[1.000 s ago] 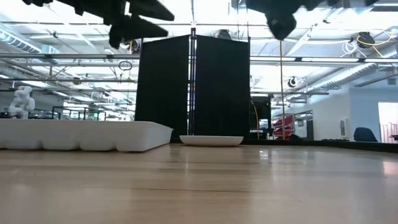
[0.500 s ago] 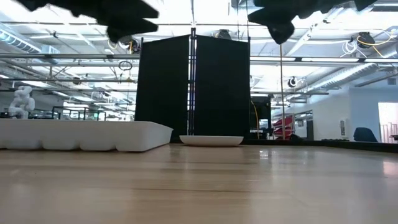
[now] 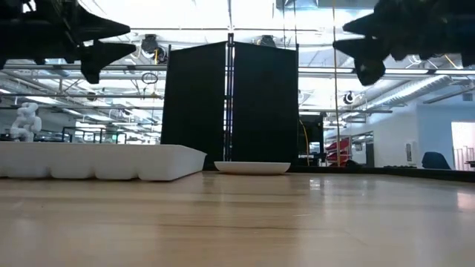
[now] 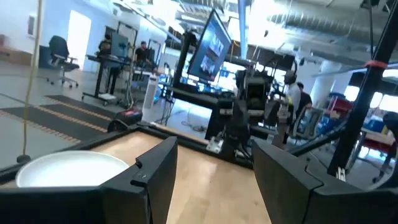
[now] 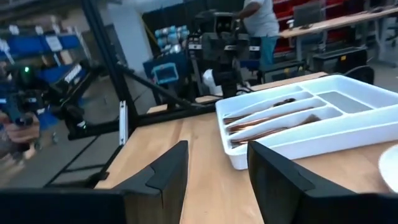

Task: Sort silverware
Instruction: Return to Home Position

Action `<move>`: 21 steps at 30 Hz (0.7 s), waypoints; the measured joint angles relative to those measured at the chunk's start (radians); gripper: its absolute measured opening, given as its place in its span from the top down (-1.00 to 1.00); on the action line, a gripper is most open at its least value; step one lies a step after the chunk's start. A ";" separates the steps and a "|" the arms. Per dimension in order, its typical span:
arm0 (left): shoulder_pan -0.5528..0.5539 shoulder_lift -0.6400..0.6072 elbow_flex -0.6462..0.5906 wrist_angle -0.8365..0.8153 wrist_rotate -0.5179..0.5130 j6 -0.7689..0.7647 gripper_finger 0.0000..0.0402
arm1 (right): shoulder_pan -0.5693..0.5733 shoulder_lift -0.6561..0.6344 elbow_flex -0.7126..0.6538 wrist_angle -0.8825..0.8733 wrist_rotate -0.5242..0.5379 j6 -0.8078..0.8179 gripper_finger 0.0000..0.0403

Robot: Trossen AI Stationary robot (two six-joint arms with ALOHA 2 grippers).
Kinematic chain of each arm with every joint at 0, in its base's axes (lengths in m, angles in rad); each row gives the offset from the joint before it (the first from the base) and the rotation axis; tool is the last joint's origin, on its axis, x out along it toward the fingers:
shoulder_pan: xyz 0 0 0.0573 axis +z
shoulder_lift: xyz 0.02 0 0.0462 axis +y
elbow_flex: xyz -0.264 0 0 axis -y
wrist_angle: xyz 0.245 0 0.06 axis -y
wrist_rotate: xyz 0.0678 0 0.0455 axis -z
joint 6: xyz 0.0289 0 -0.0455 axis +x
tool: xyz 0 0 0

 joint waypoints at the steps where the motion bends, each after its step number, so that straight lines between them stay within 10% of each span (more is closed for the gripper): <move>1: 0.006 -0.040 -0.001 -0.033 0.005 0.003 0.00 | -0.007 -0.011 -0.022 0.020 0.001 0.006 0.23; 21: 0.092 -0.348 0.000 -0.441 0.125 -0.048 0.00 | -0.091 -0.102 -0.204 0.086 -0.107 0.000 0.23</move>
